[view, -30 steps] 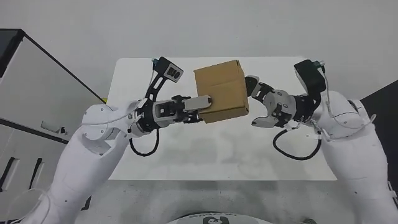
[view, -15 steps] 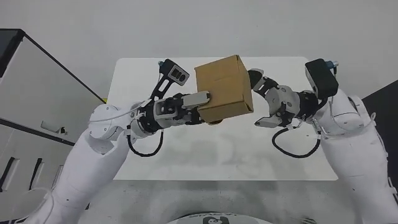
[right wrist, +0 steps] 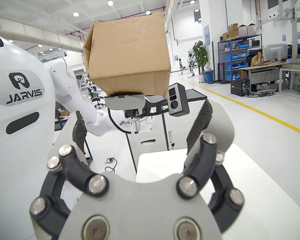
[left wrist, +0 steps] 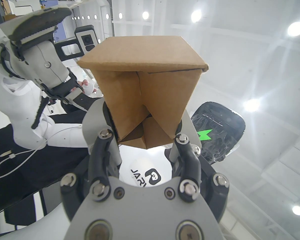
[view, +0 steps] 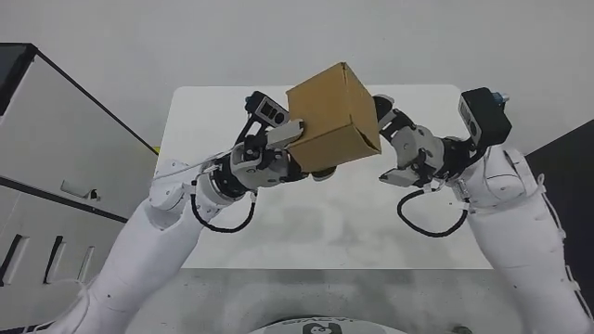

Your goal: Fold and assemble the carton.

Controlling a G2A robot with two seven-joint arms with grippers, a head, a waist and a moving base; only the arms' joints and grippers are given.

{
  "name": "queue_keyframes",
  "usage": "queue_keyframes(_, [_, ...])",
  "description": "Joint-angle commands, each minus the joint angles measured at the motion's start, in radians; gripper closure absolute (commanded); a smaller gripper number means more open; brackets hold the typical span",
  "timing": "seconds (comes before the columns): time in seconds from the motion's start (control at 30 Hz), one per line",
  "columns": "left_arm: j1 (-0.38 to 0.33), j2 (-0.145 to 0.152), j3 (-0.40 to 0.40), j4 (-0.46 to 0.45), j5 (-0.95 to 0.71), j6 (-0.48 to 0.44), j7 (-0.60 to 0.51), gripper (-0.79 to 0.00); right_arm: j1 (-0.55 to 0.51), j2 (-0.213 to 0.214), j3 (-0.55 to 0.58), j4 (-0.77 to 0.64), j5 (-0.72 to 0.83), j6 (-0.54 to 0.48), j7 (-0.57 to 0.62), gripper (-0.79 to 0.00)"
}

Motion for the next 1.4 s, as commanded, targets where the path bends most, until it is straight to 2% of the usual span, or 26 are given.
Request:
queue_keyframes(0.0, [0.000, -0.003, 0.007, 0.005, -0.001, -0.003, 0.002, 0.000, 0.007, -0.006, -0.009, -0.002, -0.043, 0.000, -0.048, -0.785])
queue_keyframes(0.2, [-0.001, -0.014, 0.024, 0.009, 0.000, -0.016, 0.012, 0.000, 0.024, -0.023, -0.055, 0.024, -0.167, 0.000, -0.197, -0.785])
queue_keyframes(0.4, [0.003, -0.022, 0.031, 0.009, 0.011, -0.025, 0.016, 0.000, 0.049, -0.033, -0.118, 0.042, -0.212, 0.000, -0.303, -0.785])
queue_keyframes(0.87, [0.020, -0.035, 0.020, 0.002, 0.033, -0.024, 0.024, 0.000, 0.069, -0.022, -0.167, 0.021, -0.263, 0.000, -0.422, -0.785])
queue_keyframes(1.37, [0.044, -0.042, -0.001, -0.017, 0.079, -0.005, 0.020, 0.000, 0.071, -0.003, -0.193, 0.012, -0.281, 0.000, -0.500, -0.785])
